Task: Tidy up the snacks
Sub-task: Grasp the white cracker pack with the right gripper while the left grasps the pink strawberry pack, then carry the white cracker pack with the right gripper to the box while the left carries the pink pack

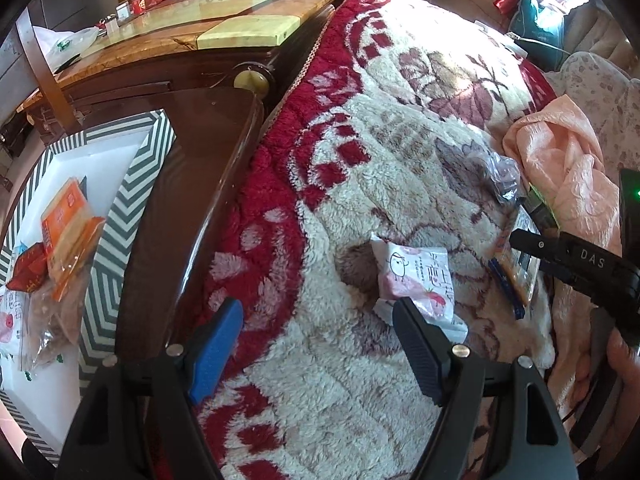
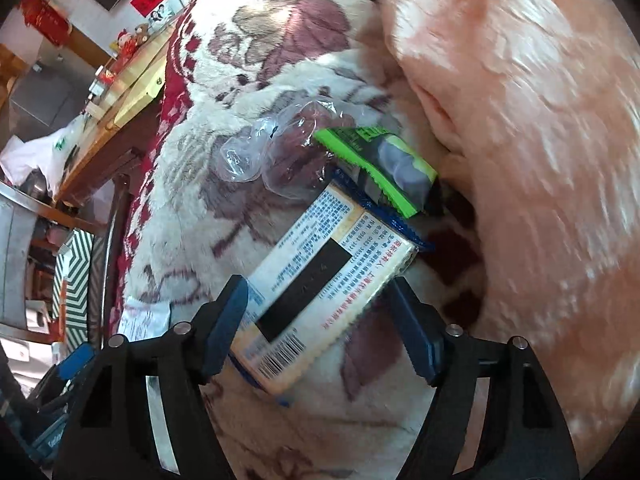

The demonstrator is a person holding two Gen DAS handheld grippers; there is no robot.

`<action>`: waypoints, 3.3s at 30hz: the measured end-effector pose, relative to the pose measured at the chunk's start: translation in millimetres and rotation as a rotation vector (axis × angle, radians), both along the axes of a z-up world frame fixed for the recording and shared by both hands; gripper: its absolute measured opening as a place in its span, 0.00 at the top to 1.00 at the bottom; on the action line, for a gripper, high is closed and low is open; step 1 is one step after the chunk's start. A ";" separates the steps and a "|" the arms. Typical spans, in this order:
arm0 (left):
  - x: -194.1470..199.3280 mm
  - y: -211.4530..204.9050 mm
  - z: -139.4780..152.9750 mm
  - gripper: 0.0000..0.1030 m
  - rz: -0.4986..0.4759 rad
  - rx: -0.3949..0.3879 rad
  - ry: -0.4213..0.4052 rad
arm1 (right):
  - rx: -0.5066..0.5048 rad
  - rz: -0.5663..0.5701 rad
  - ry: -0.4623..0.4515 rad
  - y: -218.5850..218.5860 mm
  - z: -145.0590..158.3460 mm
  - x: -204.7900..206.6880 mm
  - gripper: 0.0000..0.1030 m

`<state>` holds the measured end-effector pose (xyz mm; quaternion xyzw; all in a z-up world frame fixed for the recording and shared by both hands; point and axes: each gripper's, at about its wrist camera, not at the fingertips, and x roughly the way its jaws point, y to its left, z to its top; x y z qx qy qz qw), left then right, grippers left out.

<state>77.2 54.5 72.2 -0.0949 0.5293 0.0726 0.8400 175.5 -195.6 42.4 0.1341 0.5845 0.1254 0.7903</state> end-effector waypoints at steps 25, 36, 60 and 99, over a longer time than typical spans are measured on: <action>42.2 -55.6 -10.8 0.21 -0.218 0.005 0.040 | -0.149 0.124 -0.062 5.0 -4.1 -25.6 0.25; 39.4 -47.3 -23.8 0.48 -0.213 -0.047 0.032 | -0.121 0.162 -0.133 1.6 0.4 -38.7 0.41; 1.7 -39.7 -11.8 0.48 -0.171 0.012 0.006 | -0.179 0.247 -0.102 34.1 15.3 -57.2 0.42; -100.9 92.1 57.1 0.48 0.136 0.120 -0.171 | -0.038 0.540 -0.253 164.8 82.8 -126.4 0.47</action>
